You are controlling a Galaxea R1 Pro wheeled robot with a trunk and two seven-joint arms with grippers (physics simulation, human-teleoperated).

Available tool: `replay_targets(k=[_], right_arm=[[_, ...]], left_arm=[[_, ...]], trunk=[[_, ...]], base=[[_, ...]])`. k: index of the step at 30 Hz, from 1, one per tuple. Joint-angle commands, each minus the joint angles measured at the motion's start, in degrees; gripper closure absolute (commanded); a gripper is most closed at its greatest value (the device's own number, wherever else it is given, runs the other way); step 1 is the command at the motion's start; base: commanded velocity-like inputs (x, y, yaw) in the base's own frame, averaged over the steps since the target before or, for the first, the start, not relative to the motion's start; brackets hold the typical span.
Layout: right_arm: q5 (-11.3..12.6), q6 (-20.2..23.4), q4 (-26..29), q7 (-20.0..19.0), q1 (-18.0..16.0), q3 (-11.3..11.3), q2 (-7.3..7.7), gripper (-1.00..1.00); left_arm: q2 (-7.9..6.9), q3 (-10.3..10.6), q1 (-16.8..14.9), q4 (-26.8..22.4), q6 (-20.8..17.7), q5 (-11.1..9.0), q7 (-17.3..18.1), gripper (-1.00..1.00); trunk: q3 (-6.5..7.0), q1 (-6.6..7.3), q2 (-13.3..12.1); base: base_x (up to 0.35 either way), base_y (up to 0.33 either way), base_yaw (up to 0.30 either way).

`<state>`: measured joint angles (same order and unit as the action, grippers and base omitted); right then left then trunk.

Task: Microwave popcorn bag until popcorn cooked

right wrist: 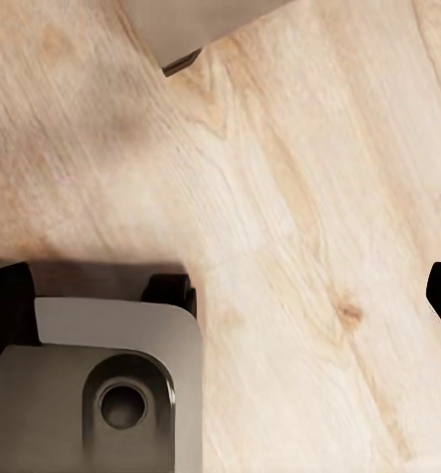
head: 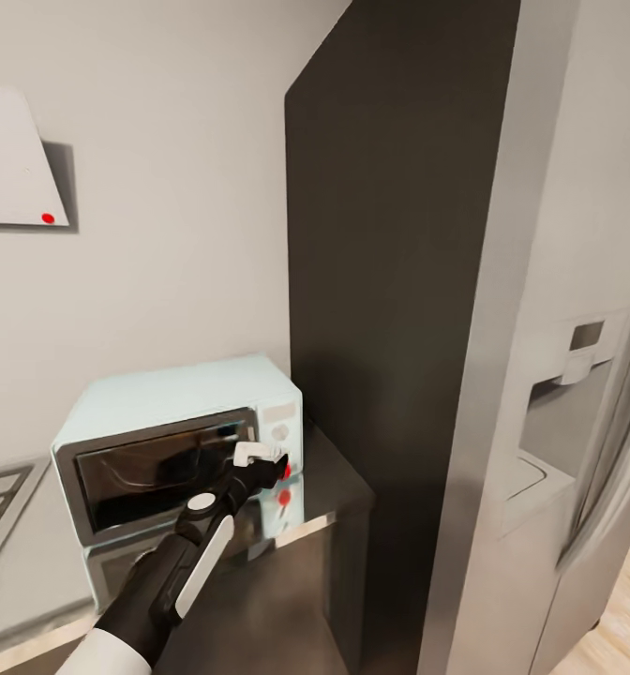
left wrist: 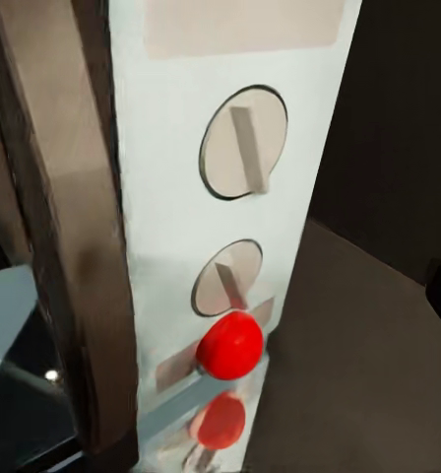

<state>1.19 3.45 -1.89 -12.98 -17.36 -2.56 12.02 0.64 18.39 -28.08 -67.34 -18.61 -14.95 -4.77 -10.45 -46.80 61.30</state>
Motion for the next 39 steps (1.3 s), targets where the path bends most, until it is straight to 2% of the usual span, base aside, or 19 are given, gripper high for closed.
replay_targets(k=[1, 8, 14, 33, 36, 38, 39], right_arm=[[0.13, 0.07, -0.06, -0.21, -0.1, -0.25, 0.02, -1.0], [0.13, 0.07, -0.09, -0.21, -0.08, -0.25, 0.02, -1.0], [0.13, 0.15, -0.09, -0.21, -0.1, -0.25, 0.1, -1.0], [0.13, 0.06, -0.05, -0.21, -0.09, -0.25, 0.11, -1.0], [0.06, 0.15, -0.12, -0.21, -0.05, -0.25, -0.1, -1.0], [0.05, 0.22, -0.13, -0.21, -0.07, -0.25, -0.21, -1.0], [0.05, 0.24, -0.13, -0.24, -0.06, -0.25, -0.27, -1.0]], left_arm=[[-0.02, 0.14, -0.05, -0.08, -0.22, -0.6, -0.5, -1.0], [-0.02, 0.09, -0.05, -0.08, -0.2, -0.6, -0.5, -1.0], [0.04, 0.14, -0.05, -0.21, -0.39, -0.66, -0.5, -1.0], [0.15, 0.28, -0.05, -0.34, -0.73, -0.65, -0.42, -1.0], [0.66, 0.35, -0.05, -0.18, -1.03, -1.12, -0.34, -1.0], [1.71, 0.35, -0.05, 2.65, -1.18, -1.84, -0.23, -1.0], [2.06, 0.34, -0.05, 5.66, -1.06, -2.15, -0.13, -1.0]], trunk=[[-0.08, -0.03, 0.05], [-0.08, -0.03, 0.05], [-0.08, -0.03, 0.05], [-0.08, -0.03, 0.05], [-0.08, -0.03, 0.05], [-0.08, -0.03, 0.05], [-0.08, -0.03, 0.05]], base=[[0.205, 0.0, 0.0], [0.196, 0.0, 0.0], [-0.002, 0.0, 0.0], [-0.338, 0.0, 0.0], [-0.346, 0.0, 0.0], [-0.345, 0.0, 0.0], [-0.346, 0.0, 0.0]])
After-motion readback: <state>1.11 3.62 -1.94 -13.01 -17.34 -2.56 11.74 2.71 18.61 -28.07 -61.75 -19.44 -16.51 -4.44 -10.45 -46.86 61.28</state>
